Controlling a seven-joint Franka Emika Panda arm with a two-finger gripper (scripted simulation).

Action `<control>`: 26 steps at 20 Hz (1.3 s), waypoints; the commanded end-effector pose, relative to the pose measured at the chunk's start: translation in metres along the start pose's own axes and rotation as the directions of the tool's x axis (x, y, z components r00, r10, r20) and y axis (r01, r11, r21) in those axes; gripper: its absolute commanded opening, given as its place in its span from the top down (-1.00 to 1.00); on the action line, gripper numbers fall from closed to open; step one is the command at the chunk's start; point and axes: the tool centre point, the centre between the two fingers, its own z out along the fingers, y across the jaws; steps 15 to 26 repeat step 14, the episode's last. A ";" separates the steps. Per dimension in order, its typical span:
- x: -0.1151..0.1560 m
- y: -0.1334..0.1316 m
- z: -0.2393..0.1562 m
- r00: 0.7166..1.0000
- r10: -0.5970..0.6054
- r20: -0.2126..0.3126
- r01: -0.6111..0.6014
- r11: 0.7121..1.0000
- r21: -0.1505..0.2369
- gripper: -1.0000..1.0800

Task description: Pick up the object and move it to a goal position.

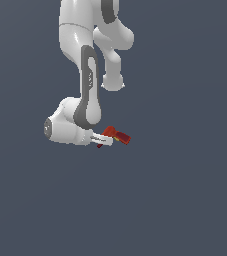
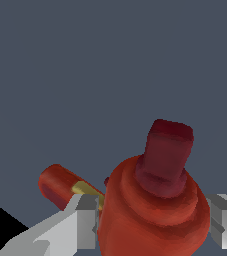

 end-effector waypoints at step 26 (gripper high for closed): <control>-0.035 0.030 -0.004 1.000 -0.003 -0.001 0.003 1.000 0.001 1.00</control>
